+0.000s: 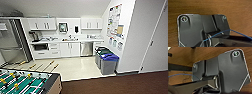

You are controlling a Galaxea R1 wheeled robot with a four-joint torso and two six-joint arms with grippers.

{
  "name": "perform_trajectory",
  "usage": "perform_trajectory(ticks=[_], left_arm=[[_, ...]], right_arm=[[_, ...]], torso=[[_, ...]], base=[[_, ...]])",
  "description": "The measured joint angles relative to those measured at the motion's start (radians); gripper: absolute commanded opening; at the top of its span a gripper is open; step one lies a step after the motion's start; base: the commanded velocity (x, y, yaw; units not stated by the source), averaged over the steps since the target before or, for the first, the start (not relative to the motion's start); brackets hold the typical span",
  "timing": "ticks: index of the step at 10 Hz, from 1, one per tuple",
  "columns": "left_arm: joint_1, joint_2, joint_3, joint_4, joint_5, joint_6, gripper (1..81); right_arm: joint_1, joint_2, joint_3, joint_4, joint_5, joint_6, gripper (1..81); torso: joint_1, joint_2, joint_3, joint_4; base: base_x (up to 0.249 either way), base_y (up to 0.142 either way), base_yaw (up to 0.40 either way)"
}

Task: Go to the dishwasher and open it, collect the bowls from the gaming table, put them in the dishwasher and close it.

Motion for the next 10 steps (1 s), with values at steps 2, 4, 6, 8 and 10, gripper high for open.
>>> perform_trajectory(ticks=[2,4,6,8,10], left_arm=[[0.001,0.0,0.0,0.0,0.0,0.0,81.1],[0.0,0.0,0.0,0.0,0.0,0.0,81.1],[0.001,0.0,0.0,0.0,0.0,0.0,81.1],[0.0,0.0,0.0,0.0,0.0,0.0,81.1],[0.0,-0.001,0.0,0.0,0.0,0.0,81.1]], right_arm=[[0.002,-0.012,0.056,0.0,0.0,0.0,81.1],[0.002,-0.036,0.11,0.0,0.003,-0.001,81.1],[0.002,-0.047,0.114,0.0,0.003,-0.001,81.1],[0.002,-0.044,0.121,0.0,0.004,-0.001,81.1],[0.002,-0.044,0.122,0.0,0.004,-0.001,81.1]], torso=[[0.0,0.0,0.0,0.0],[0.0,0.0,0.0,0.0],[0.0,0.0,0.0,0.0],[0.0,0.0,0.0,0.0],[0.0,0.0,0.0,0.0]], base=[[0.161,0.0,0.0],[0.163,0.0,0.0],[0.165,0.0,0.0],[0.165,0.0,0.0],[0.165,0.0,0.0]])
